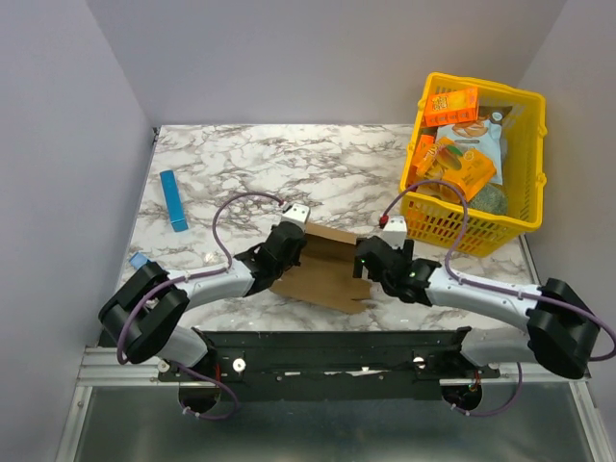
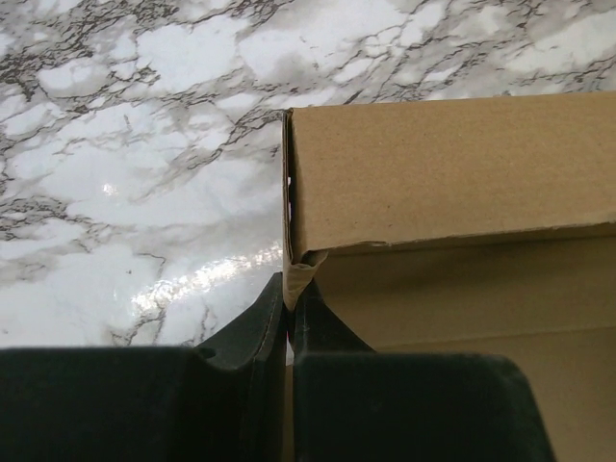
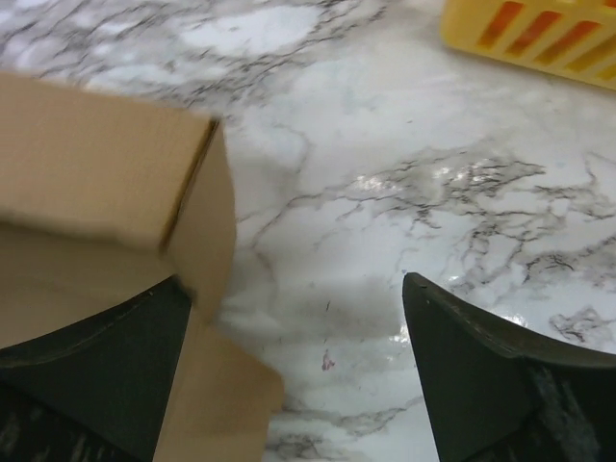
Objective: Fold the paper box
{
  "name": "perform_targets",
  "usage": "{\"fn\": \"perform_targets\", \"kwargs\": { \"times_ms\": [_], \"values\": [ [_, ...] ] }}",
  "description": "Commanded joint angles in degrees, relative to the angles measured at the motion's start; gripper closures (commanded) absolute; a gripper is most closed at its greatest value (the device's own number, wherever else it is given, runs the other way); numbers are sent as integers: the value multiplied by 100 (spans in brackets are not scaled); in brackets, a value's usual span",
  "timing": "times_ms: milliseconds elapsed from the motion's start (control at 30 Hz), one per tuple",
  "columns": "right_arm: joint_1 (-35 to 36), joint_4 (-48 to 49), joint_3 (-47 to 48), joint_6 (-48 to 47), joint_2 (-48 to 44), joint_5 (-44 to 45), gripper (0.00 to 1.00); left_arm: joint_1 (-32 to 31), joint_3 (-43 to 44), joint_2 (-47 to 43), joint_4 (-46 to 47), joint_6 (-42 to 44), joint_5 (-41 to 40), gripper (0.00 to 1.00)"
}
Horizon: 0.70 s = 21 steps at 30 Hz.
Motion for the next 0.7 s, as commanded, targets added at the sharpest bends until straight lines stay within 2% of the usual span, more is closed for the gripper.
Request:
{"fn": "perform_targets", "kwargs": {
  "times_ms": [0, 100, 200, 367, 500, 667],
  "values": [
    [84, 512, -299, -1462, -993, -1813, 0, 177, 345, 51, -819, 312, 151, 100],
    [84, 592, -308, -1902, -1470, -2721, 0, 229, 643, 25, -1345, 427, 327, 100],
    [92, 127, 86, -1929, -1691, -2891, 0, 265, 951, 51, -1821, 514, 547, 100],
    [75, -778, 1211, -2525, -894, -2664, 0, 256, 1408, 226, -2507, 734, 1056, 100],
    [84, -763, 1809, -3150, -347, -2207, 8, 256, 1558, 341, -2772, 734, 1522, 100],
    [57, -446, 1907, -3853, 101, -2259, 16, 256, 1593, 359, -2956, 638, 1726, 100]
  ]
}}
